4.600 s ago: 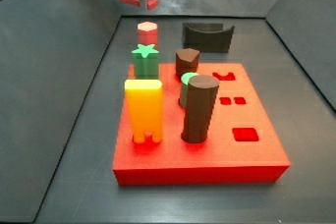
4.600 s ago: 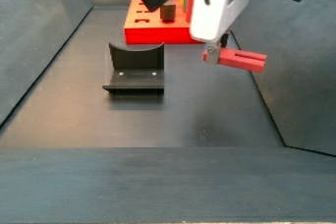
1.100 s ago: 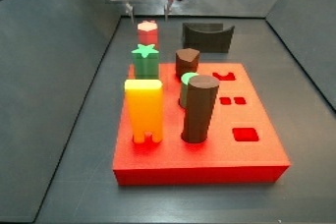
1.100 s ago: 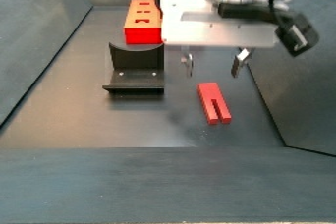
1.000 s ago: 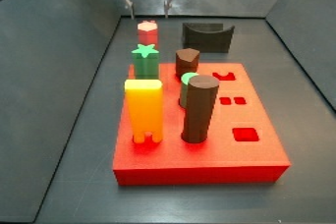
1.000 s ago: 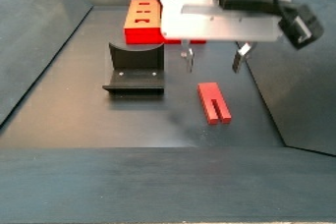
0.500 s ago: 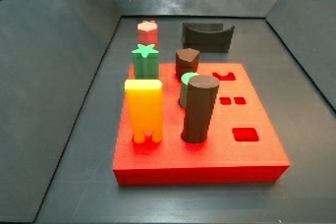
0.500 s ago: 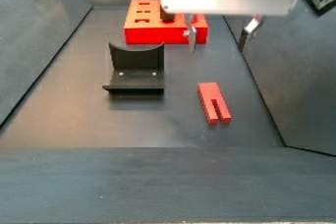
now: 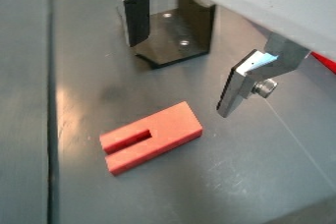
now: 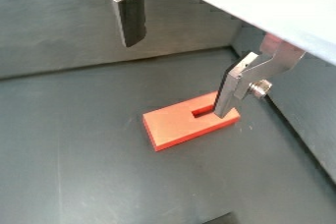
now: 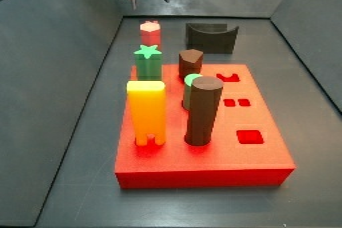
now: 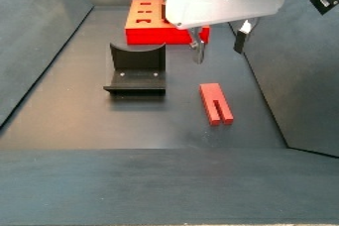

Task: Pick up the double-square object. Move up. Rotate the double-square object. Place the double-square object on the fixture. Regrasp the double-square object. Move to above the board. Insert the double-square object.
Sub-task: Rotate the double-square object.

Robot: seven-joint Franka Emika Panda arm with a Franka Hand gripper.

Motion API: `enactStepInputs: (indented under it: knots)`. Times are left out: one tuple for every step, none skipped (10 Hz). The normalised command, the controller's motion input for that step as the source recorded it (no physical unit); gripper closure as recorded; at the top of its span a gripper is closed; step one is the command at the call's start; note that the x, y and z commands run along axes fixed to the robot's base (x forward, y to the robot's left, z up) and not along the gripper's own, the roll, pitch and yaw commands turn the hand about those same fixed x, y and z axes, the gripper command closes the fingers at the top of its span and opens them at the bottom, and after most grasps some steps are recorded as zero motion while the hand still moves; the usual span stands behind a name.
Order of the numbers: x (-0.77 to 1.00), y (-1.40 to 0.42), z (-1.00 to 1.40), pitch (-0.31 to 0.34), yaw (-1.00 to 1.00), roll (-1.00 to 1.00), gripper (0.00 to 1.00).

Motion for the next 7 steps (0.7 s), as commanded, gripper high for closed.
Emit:
enactStepInputs:
  knots:
    - [0.04, 0.00, -0.04, -0.007, 1.00, 0.00, 0.00]
    - [0.04, 0.00, -0.03, -0.008, 1.00, 0.00, 0.00]
    - [0.04, 0.00, -0.02, -0.008, 1.00, 0.00, 0.00]
    - [0.04, 0.00, -0.02, -0.008, 1.00, 0.00, 0.00]
    - [0.04, 0.00, -0.02, -0.009, 1.00, 0.00, 0.00]
    - [0.04, 0.00, -0.02, -0.009, 1.00, 0.00, 0.00]
    - [0.04, 0.00, -0.02, -0.009, 1.00, 0.00, 0.00]
